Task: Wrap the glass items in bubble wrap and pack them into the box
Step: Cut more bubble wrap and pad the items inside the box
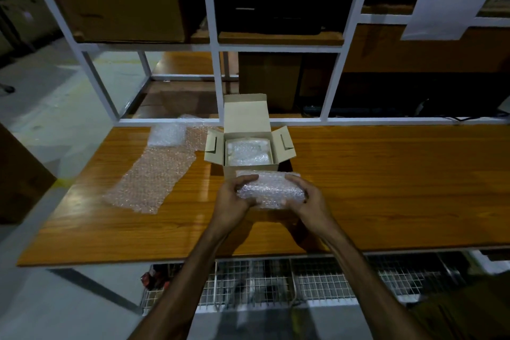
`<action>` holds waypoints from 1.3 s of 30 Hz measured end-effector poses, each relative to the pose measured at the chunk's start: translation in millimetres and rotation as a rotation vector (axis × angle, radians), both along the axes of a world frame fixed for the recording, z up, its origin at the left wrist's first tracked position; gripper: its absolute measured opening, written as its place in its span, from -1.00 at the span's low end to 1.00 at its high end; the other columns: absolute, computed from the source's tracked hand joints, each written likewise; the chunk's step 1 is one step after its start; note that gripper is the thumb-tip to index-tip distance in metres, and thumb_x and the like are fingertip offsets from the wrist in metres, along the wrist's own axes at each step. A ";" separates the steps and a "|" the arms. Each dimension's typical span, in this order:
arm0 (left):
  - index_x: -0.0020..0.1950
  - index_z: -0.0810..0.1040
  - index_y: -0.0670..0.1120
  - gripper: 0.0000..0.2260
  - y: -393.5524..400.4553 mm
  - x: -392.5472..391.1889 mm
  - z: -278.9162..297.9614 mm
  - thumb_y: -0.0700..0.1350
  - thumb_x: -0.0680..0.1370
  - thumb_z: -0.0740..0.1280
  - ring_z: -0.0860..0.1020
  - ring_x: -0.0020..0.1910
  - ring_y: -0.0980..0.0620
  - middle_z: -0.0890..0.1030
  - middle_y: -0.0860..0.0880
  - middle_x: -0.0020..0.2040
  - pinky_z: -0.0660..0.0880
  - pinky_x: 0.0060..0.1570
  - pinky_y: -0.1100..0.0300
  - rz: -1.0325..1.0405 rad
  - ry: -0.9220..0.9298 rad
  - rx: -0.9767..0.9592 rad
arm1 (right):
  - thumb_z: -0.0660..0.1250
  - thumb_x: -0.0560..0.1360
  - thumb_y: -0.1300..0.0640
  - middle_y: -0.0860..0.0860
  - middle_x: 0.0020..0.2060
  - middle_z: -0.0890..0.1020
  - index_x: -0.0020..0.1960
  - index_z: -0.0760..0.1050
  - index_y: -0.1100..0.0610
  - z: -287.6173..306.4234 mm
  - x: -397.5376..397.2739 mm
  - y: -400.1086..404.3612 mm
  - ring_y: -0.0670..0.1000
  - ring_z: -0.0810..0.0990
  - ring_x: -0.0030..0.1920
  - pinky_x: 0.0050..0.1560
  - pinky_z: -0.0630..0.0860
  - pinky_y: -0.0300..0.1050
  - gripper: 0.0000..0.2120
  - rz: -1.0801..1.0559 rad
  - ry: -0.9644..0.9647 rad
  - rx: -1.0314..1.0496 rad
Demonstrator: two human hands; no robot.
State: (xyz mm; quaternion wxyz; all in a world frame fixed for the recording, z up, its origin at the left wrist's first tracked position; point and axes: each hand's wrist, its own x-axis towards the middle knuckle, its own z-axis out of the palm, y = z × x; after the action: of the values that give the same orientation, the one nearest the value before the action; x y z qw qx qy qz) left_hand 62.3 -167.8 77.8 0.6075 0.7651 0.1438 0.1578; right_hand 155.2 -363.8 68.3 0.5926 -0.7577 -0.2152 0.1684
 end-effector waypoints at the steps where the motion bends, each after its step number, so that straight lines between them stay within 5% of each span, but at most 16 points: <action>1: 0.35 0.63 -0.09 -0.52 4.0 -0.8 -1.5 -0.34 0.46 0.56 0.57 0.26 0.14 0.60 0.07 0.31 0.62 0.04 0.34 0.010 0.004 0.046 | 0.51 0.51 0.29 -0.21 0.39 0.48 0.47 0.50 -0.02 0.1 -0.5 3.3 0.06 0.46 0.46 0.30 0.61 0.17 -0.42 -0.027 -0.011 -0.014; 5: 0.12 0.67 0.00 -0.76 17.9 -4.6 -7.2 -0.26 0.52 0.53 0.60 0.13 0.09 0.63 0.03 0.11 0.60 -0.03 0.26 0.058 -0.039 0.243 | 0.51 0.52 0.25 0.02 0.33 0.59 0.29 0.63 0.06 1.8 -3.6 15.0 0.05 0.57 0.31 0.07 0.66 -0.16 -0.64 -0.105 -0.130 -0.101; 10: 0.08 0.70 -0.05 -0.86 39.7 -9.4 -18.5 -0.15 0.54 0.53 0.38 0.14 0.19 0.43 0.03 0.16 0.42 0.07 0.32 0.088 -0.083 0.418 | 0.51 0.54 0.14 -0.02 0.15 0.48 0.21 0.64 0.12 2.4 -5.3 28.8 -0.01 0.51 0.18 0.05 0.64 -0.10 -0.75 -0.168 -0.218 -0.219; 12: 0.07 0.69 -0.03 -0.85 48.2 -10.6 -20.6 -0.17 0.52 0.55 0.40 0.25 0.16 0.44 0.03 0.25 0.46 0.14 0.35 0.078 -0.115 0.371 | 0.48 0.56 0.13 -0.02 0.24 0.42 0.22 0.62 0.16 2.4 -4.2 33.5 -0.05 0.46 0.24 -0.01 0.61 -0.23 -0.75 -0.155 -0.213 -0.223; 14: 0.05 0.67 -0.01 -0.86 53.9 -13.8 -19.2 -0.15 0.53 0.53 0.54 0.21 0.09 0.56 0.03 0.19 0.60 0.12 0.13 0.052 -0.116 0.221 | 0.45 0.60 0.11 -0.03 0.30 0.51 0.25 0.60 0.15 3.7 -5.3 36.8 -0.03 0.55 0.24 -0.07 0.63 -0.23 -0.74 -0.105 -0.122 -0.137; 16: 0.05 0.66 -0.05 -0.89 58.4 -17.7 -18.5 -0.10 0.55 0.49 0.65 0.08 -0.03 0.67 -0.02 0.08 0.66 0.02 -0.10 0.016 -0.069 0.039 | 0.42 0.62 0.09 -0.01 0.14 0.69 0.23 0.61 0.11 8.6 -10.4 38.6 -0.01 0.69 0.12 -0.08 0.65 -0.18 -0.79 -0.054 -0.033 -0.054; 20: 0.07 0.62 -0.15 -0.93 64.5 -23.6 -18.3 -0.23 0.60 0.44 0.66 -0.05 0.05 0.69 0.01 -0.04 0.62 -0.10 0.13 -0.030 -0.049 -0.086 | 0.42 0.62 0.15 -0.08 -0.12 0.72 0.06 0.61 0.10 14.4 -14.7 43.0 -0.10 0.70 -0.08 -0.13 0.60 -0.23 -0.96 -0.033 0.019 -0.011; 23: 0.07 0.61 -0.25 -0.92 69.8 -19.8 -18.4 -0.32 0.59 0.44 0.64 -0.10 0.17 0.65 0.00 -0.02 0.60 -0.15 0.23 -0.029 -0.027 -0.161 | 0.46 0.58 0.25 0.00 -0.07 0.67 0.08 0.59 0.15 11.1 -7.2 45.9 -0.07 0.68 -0.08 -0.10 0.64 -0.20 -0.89 -0.054 0.050 -0.009; 29: 0.07 0.63 -0.23 -0.90 79.9 1.9 -16.0 -0.34 0.57 0.44 0.65 -0.07 0.06 0.66 -0.10 0.08 0.64 -0.11 0.12 -0.035 0.007 -0.211 | 0.48 0.54 0.30 0.03 0.01 0.69 0.09 0.62 0.16 8.3 33.9 46.4 -0.05 0.69 -0.06 -0.09 0.64 -0.16 -0.84 -0.003 0.044 -0.080; 36: 0.03 0.63 0.00 -0.84 55.3 55.0 -26.0 -0.24 0.55 0.49 0.59 0.01 0.06 0.63 0.06 0.00 0.57 -0.07 0.09 0.178 -0.064 0.150 | 0.42 0.58 0.31 0.00 -0.02 0.69 0.01 0.64 0.14 26.0 129.4 61.6 0.01 0.67 0.03 -0.03 0.66 -0.10 -0.90 0.126 -0.118 -0.174; 39: -0.01 0.59 0.04 -0.80 29.3 78.8 -19.7 -0.26 0.56 0.46 0.54 0.01 0.12 0.58 0.08 -0.01 0.48 -0.09 0.24 0.334 -0.118 0.279 | 0.44 0.57 0.28 0.00 -0.06 0.69 -0.01 0.65 0.14 39.9 181.7 84.9 0.01 0.69 -0.01 -0.04 0.67 -0.02 -0.93 0.219 -0.271 -0.224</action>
State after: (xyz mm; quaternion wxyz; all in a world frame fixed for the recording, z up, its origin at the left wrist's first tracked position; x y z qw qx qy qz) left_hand 141.1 -138.5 58.0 0.4687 0.7966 0.2096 0.3191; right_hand 336.9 -278.8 108.2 0.4486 -0.8066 -0.3539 0.1514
